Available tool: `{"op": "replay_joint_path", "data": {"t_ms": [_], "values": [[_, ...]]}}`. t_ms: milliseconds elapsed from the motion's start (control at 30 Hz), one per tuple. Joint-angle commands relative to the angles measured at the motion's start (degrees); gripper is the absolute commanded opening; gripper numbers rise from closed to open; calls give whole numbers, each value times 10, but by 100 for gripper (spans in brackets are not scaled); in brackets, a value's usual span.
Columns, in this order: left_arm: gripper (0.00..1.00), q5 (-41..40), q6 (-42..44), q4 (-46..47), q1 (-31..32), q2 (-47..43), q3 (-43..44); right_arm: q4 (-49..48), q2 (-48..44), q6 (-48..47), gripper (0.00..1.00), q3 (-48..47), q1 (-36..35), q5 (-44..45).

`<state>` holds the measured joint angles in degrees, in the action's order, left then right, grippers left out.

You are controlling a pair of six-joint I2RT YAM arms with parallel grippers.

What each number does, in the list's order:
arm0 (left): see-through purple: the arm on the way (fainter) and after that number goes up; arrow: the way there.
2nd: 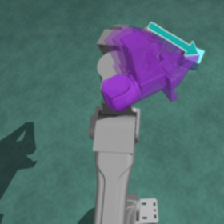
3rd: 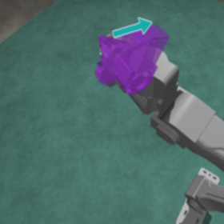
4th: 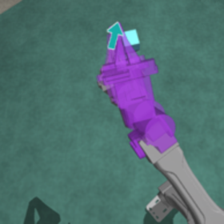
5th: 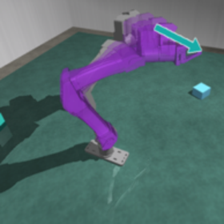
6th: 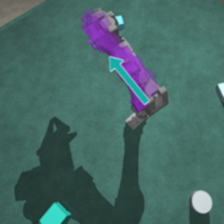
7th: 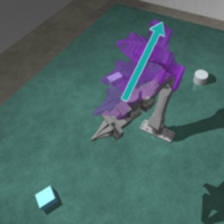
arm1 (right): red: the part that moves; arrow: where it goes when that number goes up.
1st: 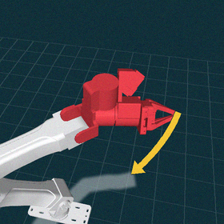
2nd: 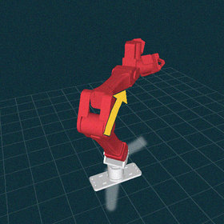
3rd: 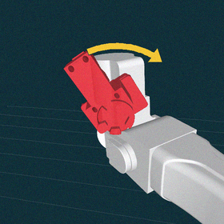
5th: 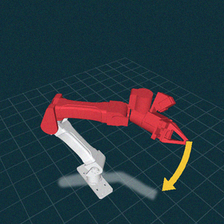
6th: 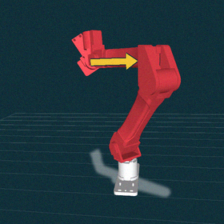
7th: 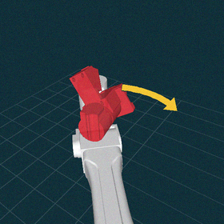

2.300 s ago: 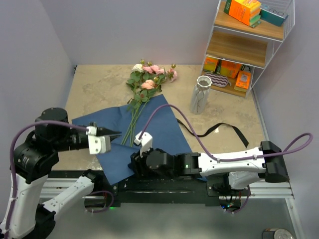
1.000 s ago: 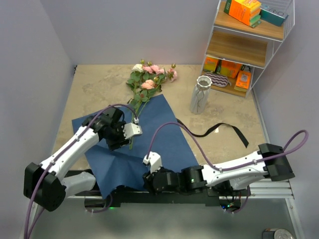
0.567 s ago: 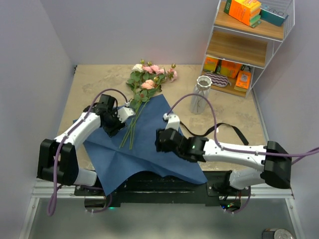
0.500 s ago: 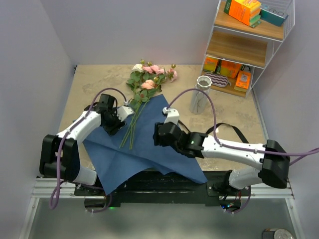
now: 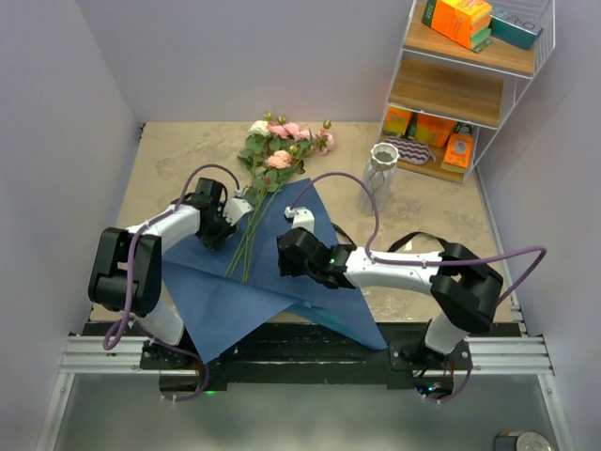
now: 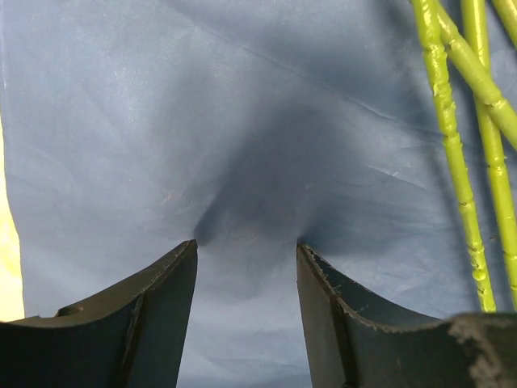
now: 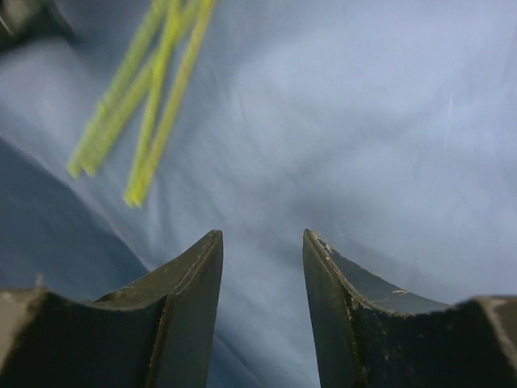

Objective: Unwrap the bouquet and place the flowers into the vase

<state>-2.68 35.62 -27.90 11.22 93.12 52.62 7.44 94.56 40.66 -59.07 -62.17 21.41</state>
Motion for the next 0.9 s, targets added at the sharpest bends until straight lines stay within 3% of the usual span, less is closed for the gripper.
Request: {"op": "replay_joint_path", "data": {"t_ms": [0,233,333,500,667,867], "values": [[57,39,4,6,19,16,-11,-41,-66,9,47,62,-44,-31],[57,137,-10,-23,90,20,-8,-32,-104,92,47,141,-198,18],[57,171,-21,-21,113,32,-5,15,-111,145,46,168,-215,51],[57,216,-51,-50,119,58,48,116,-169,217,47,213,-217,121],[59,239,-56,-129,82,14,140,214,-188,171,53,144,-200,205],[60,269,-43,-219,1,-78,195,109,-158,50,52,71,-99,188]]}}
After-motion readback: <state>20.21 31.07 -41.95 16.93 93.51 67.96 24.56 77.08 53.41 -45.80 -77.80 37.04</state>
